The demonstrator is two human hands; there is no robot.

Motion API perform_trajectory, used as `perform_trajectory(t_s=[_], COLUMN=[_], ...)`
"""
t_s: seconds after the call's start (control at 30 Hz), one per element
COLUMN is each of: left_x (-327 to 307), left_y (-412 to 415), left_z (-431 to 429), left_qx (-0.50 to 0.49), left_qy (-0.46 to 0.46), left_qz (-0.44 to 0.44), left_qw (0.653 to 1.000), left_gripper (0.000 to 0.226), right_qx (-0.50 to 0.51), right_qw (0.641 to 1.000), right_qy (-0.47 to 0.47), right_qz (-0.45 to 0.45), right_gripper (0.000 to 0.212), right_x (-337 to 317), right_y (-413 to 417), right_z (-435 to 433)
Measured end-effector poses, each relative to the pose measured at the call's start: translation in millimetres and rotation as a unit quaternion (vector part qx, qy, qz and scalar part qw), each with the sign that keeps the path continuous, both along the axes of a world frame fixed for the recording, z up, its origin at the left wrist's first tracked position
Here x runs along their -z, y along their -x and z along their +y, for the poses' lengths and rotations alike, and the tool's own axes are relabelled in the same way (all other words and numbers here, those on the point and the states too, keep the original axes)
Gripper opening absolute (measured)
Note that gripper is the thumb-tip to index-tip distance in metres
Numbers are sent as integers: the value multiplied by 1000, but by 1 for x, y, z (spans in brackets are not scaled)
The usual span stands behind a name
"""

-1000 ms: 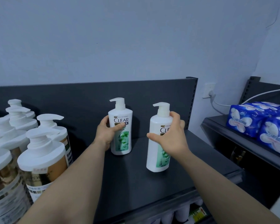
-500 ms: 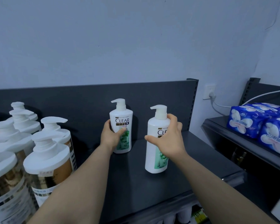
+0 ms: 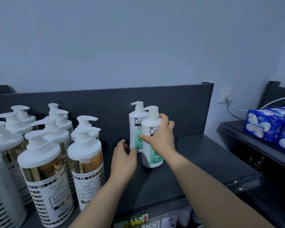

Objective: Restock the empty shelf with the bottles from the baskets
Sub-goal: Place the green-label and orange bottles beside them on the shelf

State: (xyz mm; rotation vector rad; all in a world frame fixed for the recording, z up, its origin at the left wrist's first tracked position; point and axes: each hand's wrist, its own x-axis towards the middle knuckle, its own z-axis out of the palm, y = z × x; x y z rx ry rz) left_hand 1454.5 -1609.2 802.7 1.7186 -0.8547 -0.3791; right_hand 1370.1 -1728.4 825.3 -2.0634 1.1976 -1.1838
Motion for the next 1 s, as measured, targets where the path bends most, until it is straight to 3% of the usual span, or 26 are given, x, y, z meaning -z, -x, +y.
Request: perform_trajectory(t_s=[0.2, 0.47, 0.7, 1.0], left_x=[4, 9, 7, 16], left_y=[-5, -3, 4, 51], left_z=[18, 19, 26, 44], left_qx=[-13, -4, -1, 17], left_qy=[-77, -109, -162, -211], left_qz=[-136, -174, -255, -381], left_qw=[988, 979, 953, 900], left_gripper=[57, 59, 52, 49], right_qx=[7, -1, 16, 14], right_qw=[1000, 1000, 990, 953], right_qy=[3, 14, 50, 115], right_qz=[1, -7, 130, 279], right_gripper=[95, 100, 121, 77], right_x=[8, 17, 20, 23], right_y=[-28, -40, -11, 98], right_z=[2, -2, 10, 45])
